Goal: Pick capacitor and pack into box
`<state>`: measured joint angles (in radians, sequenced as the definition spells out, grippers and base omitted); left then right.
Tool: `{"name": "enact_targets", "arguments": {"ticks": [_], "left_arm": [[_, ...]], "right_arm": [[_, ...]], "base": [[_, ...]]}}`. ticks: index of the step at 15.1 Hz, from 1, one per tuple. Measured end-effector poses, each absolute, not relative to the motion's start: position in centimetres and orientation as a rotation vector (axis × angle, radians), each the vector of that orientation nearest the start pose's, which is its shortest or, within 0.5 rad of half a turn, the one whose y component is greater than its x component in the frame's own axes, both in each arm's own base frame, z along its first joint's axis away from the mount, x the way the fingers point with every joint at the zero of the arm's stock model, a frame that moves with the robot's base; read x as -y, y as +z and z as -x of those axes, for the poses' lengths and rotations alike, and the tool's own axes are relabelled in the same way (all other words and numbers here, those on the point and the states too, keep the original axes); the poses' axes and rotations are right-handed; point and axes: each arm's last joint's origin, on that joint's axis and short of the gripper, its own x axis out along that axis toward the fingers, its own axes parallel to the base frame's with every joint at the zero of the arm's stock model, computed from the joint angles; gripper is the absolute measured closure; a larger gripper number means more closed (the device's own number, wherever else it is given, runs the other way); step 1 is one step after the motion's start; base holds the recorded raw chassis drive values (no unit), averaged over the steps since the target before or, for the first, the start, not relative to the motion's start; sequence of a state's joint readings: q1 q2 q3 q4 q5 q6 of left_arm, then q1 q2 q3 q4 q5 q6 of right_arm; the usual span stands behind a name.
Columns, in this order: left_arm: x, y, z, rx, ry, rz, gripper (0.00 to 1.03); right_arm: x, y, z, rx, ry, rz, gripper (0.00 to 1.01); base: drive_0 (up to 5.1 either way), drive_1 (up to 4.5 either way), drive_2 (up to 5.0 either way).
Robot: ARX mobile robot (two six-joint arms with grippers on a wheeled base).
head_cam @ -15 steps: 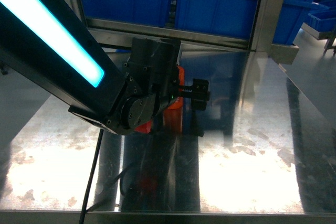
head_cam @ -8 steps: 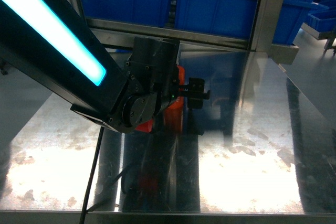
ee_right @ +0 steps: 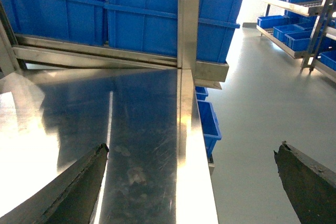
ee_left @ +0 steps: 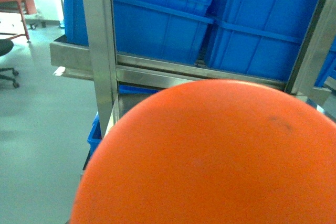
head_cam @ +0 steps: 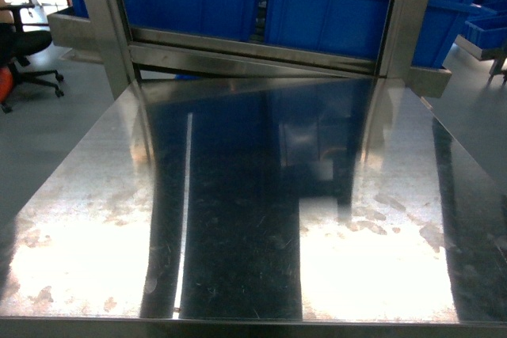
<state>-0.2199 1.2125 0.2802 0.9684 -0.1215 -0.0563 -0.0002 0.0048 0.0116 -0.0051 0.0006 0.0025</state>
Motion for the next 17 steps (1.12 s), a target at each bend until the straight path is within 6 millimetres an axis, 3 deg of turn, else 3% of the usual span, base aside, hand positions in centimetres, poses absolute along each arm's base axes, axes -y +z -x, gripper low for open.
{"name": "enact_targets", "arguments": {"ticks": [1,3,5,8,17], "left_arm": [[4.1,19.8,-19.9,0.050,-0.136,0.058,0.59],[4.1,20.6,-19.5,0.100,-0.161,0.059,0.59],[3.9,19.8,-19.3,-0.011,-0.072,0.024,0.59],[2.3,19.2,-17.3,-0.001,0.014,0.018,0.60],[1.1,17.9,-15.0,-0.010,0.005,0.016,0.60]], "right_arm": [[0.0,16.7,-9.7,0.002,0.000,-0.002,0.03],[0.0,16.7,-9.7,0.002,0.000,-0.002,0.03],[0.0,16.7,-9.7,0.001,0.000,-0.002,0.03],[0.0,16.7,-9.7,0.002,0.000,-0.002,0.03],[0.0,16.7,-9.7,0.002,0.000,-0.002,0.03]], "base": [[0.0,0.00,0.0],[0.0,0.00,0.0],[0.0,0.00,0.0],[0.0,0.00,0.0],[0.0,0.00,0.0]]}}
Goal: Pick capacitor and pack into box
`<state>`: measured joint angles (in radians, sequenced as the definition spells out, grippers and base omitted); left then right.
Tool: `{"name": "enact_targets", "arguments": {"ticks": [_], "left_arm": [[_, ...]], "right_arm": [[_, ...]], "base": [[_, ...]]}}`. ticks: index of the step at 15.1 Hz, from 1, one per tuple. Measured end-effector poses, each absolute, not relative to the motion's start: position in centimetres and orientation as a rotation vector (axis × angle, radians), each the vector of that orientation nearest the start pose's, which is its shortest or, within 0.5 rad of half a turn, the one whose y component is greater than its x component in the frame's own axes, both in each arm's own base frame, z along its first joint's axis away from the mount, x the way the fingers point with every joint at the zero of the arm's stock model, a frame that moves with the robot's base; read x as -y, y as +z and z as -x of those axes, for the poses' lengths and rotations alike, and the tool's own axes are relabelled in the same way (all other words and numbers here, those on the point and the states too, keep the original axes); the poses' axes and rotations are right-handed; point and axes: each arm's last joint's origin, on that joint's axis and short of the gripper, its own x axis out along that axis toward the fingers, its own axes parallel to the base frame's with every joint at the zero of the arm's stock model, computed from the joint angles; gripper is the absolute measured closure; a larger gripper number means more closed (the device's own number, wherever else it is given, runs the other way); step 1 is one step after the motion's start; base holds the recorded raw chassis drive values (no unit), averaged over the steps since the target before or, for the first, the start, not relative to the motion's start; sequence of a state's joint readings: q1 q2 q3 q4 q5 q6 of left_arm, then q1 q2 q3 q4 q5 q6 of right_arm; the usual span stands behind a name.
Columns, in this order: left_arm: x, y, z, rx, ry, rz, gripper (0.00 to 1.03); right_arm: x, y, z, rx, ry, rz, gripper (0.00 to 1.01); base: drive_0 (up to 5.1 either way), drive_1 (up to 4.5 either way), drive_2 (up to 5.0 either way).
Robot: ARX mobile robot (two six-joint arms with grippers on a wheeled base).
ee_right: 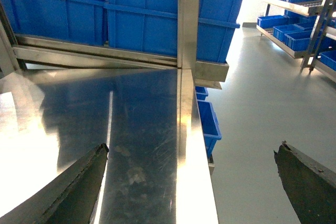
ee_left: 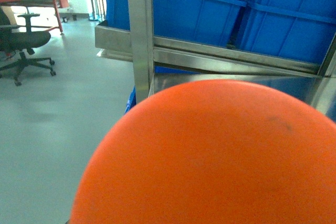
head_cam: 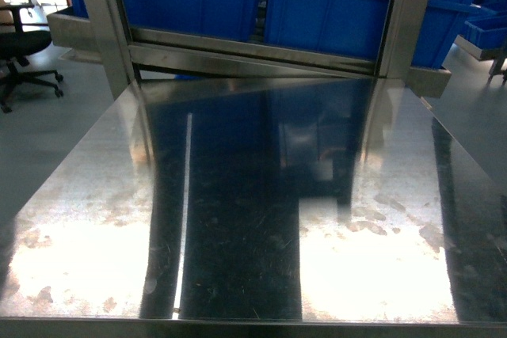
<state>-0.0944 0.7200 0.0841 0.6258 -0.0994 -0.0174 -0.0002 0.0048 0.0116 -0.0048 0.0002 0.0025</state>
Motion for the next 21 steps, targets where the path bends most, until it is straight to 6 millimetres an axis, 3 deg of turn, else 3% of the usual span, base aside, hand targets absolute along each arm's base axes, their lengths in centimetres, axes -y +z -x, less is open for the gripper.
{"name": "enact_targets", "arguments": {"ticks": [3,5,21], "left_arm": [[-0.1,17.4,-13.9,-0.015,0.018,0.017,0.60],[0.0,16.7,-13.4,-0.011,-0.002,0.015,0.60],[0.0,16.5,-10.3,-0.032,0.001,0.015,0.60]], "right_arm": [[0.0,16.7,-9.7,0.002,-0.001,-0.002,0.03],[0.0,16.7,-9.7,0.002,0.000,-0.002,0.03],[0.0,16.7,-9.7,0.002,0.000,-0.002,0.03]], "base": [[0.0,0.00,0.0],[0.0,0.00,0.0],[0.0,0.00,0.0]]}}
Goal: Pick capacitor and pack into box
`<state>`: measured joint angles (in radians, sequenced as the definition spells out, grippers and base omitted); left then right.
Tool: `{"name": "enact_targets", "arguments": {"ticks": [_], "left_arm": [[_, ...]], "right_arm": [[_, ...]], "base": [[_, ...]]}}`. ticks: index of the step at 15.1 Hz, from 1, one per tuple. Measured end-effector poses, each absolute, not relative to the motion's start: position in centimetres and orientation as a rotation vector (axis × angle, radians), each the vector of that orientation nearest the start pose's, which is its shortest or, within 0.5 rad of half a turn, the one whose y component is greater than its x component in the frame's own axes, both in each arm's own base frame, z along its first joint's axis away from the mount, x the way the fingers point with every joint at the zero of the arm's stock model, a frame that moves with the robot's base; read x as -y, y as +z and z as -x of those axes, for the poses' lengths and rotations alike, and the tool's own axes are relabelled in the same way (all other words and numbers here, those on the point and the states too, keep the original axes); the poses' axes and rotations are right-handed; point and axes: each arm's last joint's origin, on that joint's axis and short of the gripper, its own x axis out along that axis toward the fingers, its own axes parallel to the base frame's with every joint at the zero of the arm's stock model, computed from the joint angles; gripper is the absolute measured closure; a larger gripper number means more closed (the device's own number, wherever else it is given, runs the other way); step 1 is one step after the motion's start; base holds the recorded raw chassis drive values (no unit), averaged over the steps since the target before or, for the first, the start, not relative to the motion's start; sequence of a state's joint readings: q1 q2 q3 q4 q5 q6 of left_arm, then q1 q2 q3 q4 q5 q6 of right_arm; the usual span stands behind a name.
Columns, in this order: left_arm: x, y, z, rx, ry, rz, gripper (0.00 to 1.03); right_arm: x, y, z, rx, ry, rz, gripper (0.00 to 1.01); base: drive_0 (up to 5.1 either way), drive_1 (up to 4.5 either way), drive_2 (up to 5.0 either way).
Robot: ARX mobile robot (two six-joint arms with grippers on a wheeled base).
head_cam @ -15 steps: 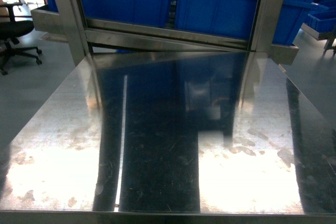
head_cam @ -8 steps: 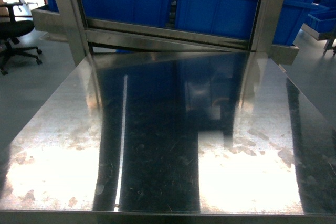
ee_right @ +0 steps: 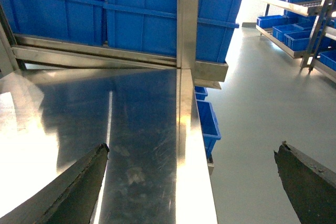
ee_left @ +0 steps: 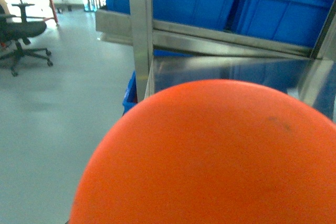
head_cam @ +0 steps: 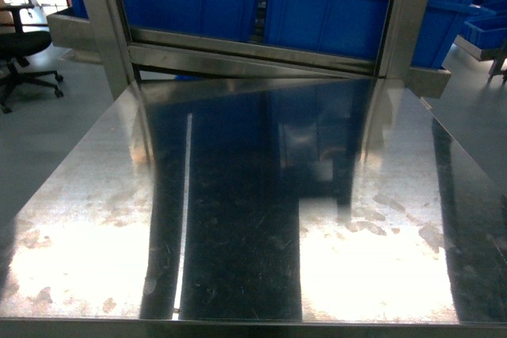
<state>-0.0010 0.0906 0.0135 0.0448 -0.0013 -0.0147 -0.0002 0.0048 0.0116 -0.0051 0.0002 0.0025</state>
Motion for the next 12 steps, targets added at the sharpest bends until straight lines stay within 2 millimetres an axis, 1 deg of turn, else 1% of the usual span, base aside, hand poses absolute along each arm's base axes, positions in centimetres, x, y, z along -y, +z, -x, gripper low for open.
{"name": "enact_targets", "arguments": {"ticks": [1,2,12], "left_arm": [[0.01,17.01,-9.71,0.025,-0.001,0.014,0.60],[0.01,16.61,-9.73,-0.009,0.000,0.014,0.60],[0.01,16.70,-9.73,0.000,-0.001,0.014,0.60]], "right_arm": [[0.00,16.66,-9.73,0.002,-0.001,-0.003,0.03],[0.00,16.67,-9.73,0.002,0.000,-0.002,0.03],[0.00,16.66,-9.73,0.002,0.000,-0.002,0.03]], "base": [[0.0,0.00,0.0],[0.0,0.00,0.0],[0.0,0.00,0.0]]}}
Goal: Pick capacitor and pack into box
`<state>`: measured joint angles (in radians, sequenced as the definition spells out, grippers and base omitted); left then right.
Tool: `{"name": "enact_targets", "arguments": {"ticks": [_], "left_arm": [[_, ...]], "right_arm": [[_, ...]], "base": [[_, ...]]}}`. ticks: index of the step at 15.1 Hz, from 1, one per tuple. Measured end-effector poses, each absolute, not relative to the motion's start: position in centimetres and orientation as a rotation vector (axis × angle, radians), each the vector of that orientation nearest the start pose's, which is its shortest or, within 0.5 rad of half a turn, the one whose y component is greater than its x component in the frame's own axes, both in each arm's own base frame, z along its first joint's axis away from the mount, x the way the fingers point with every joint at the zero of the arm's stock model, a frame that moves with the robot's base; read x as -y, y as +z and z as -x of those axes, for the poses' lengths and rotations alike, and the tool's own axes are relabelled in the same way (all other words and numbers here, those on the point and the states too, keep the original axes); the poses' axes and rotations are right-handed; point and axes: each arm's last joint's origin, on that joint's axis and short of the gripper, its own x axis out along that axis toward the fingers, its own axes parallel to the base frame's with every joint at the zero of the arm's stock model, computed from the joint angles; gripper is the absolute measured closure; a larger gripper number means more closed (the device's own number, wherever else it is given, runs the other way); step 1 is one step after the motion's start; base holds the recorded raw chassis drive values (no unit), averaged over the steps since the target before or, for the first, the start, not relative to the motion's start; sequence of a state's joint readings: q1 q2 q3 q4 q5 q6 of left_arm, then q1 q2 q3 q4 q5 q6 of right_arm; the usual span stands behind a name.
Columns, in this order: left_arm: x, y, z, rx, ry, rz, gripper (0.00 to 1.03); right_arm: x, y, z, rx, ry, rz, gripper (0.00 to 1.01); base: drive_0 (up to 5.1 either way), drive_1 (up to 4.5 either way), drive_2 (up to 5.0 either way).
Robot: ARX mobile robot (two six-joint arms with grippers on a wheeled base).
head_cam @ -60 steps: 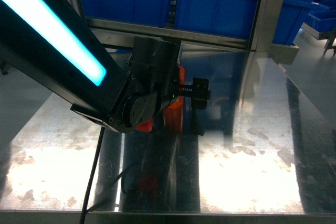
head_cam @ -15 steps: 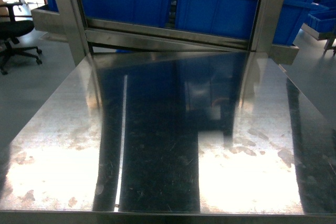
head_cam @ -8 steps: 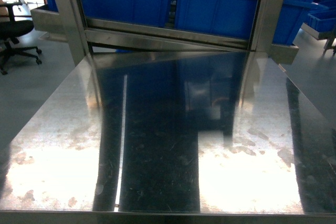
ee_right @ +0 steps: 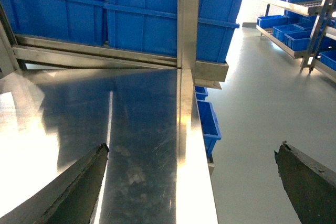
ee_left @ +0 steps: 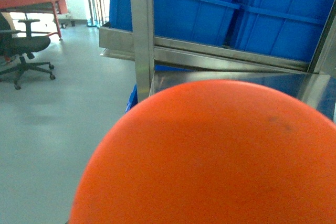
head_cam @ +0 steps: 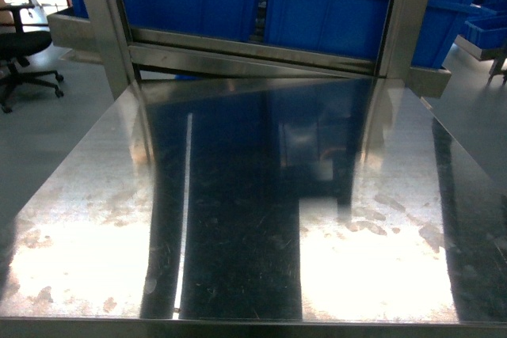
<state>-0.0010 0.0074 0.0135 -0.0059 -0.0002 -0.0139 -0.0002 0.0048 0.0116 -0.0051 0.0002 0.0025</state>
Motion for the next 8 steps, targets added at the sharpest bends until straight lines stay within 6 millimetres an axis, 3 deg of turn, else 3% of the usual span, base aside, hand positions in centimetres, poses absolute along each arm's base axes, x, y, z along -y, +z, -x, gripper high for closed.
{"name": "enact_targets", "arguments": {"ticks": [8], "left_arm": [[0.01,16.69,-9.73,0.000,-0.001,0.014,0.60]], "right_arm": [[0.00,16.66,-9.73,0.002,0.000,-0.002,0.03]], "base": [[0.0,0.00,0.0]]}}
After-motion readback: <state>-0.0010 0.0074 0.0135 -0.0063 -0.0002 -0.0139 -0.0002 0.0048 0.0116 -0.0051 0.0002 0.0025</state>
